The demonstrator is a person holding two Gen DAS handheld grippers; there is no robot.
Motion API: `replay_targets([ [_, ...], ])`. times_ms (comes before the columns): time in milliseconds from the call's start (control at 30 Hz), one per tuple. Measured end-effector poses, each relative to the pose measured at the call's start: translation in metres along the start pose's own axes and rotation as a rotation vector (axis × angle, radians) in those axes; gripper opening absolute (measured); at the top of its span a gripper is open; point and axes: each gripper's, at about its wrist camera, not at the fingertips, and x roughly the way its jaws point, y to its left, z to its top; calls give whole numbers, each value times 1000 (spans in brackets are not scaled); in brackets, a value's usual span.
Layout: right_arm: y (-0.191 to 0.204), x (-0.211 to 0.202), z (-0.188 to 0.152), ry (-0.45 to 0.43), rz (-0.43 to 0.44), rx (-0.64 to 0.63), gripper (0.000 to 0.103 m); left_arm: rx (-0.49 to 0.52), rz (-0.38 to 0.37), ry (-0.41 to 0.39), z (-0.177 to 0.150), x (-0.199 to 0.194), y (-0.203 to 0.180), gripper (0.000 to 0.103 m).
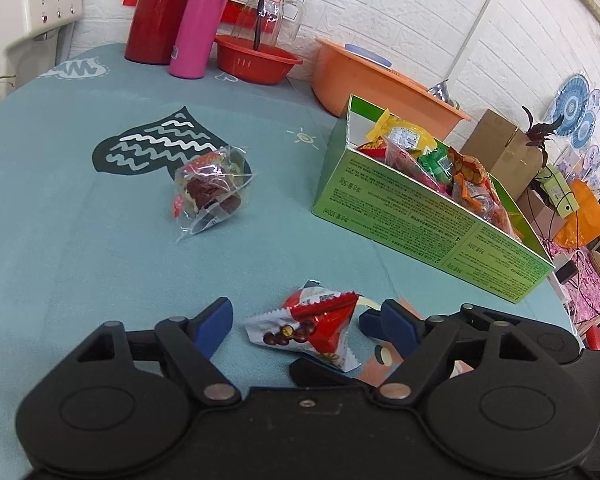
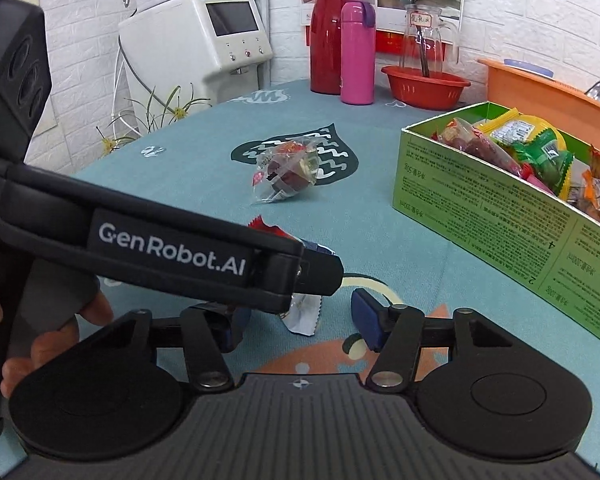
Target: Organize snacks
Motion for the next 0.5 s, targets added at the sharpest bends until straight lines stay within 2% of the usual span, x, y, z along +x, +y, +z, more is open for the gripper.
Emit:
replay_targets([
  [100,0,3,2,4,-6,-13,94,0,-2,-4,-1,-1,1,103],
  [133,0,2,2,2,-11,-12,89,0,-2,-4,-1,-1,1,103],
  [167,0,2,2,0,-11,-12,81,-1,-5,-3,-1,-1,1,97],
  [200,-1,2,2,-3,-6,-14,74,-1,-11,0,-1,-1,1,85],
  [233,-1,2,2,-7,4,-15,57,-2,-19,5,-1,0,1,84],
  [267,-2,1,2,-13,14,-15,47,-3,-21,7,-1,0,1,86],
  [367,-4,0,0,-21,16,-8,41,-5,-25,9,-3,-2,-1,85],
  [500,-9,-10,-1,-37,22,-7,39,20,-24,-12,-2,-9,-17,84],
])
